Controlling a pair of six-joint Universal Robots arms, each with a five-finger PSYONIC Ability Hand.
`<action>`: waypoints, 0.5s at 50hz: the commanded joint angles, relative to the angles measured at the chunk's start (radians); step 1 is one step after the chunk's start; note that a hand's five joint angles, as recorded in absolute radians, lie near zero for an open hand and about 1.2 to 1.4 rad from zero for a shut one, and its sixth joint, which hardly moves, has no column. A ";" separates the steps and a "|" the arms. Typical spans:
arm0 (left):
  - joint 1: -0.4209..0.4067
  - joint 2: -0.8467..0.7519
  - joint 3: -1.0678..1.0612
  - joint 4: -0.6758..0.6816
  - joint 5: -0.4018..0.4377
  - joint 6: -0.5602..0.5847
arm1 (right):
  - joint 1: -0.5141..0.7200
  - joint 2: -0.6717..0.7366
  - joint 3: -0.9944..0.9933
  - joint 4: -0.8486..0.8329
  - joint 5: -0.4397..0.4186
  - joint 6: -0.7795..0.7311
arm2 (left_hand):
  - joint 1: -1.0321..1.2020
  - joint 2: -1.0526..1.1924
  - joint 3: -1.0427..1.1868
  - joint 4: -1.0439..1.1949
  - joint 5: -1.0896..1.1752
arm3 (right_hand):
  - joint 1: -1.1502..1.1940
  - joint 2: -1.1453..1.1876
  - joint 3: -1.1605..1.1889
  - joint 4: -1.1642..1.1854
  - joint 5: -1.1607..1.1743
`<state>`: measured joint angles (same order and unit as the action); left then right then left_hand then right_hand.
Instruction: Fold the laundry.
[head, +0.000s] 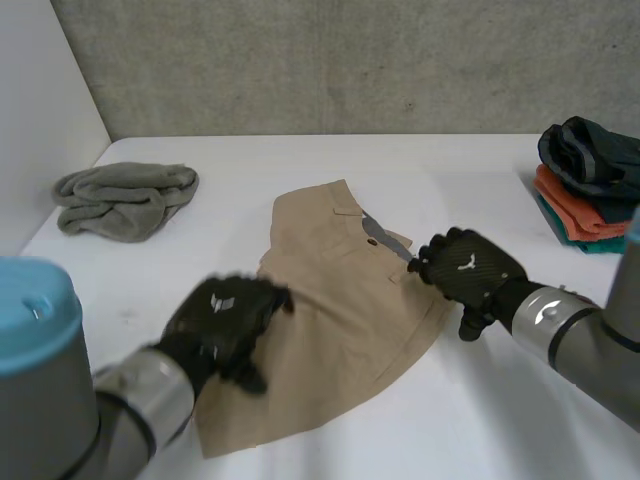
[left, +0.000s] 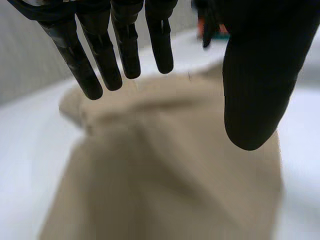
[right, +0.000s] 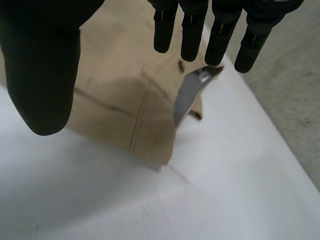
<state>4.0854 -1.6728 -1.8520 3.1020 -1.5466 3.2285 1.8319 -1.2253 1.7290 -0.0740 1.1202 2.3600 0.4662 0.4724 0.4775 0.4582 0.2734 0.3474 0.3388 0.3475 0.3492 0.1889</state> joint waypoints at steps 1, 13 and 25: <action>-0.016 -0.015 -0.141 0.059 -0.009 0.043 | 0.007 0.153 -0.095 -0.018 0.010 -0.119 | 0.041 0.035 0.030 0.049 0.059 | 0.122 0.131 0.122 0.120 0.106; 0.000 -0.088 -0.211 0.216 -0.012 0.119 | 0.027 0.254 -0.163 -0.093 0.012 -0.114 | 0.091 0.084 0.079 0.099 0.109 | 0.782 0.791 0.782 0.780 0.766; 0.023 -0.183 -0.216 0.306 -0.050 0.198 | 0.049 0.273 -0.163 -0.107 0.019 -0.102 | 0.305 0.298 0.293 0.313 0.323 | 0.830 0.838 0.830 0.828 0.814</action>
<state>4.0980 -1.8328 -2.0678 3.3673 -1.5677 3.4090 1.8698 -0.9589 1.5630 -0.1818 1.1339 2.2564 0.5269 0.5181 0.5187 0.5255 0.3518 0.9705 1.0332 1.0365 1.0383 0.8476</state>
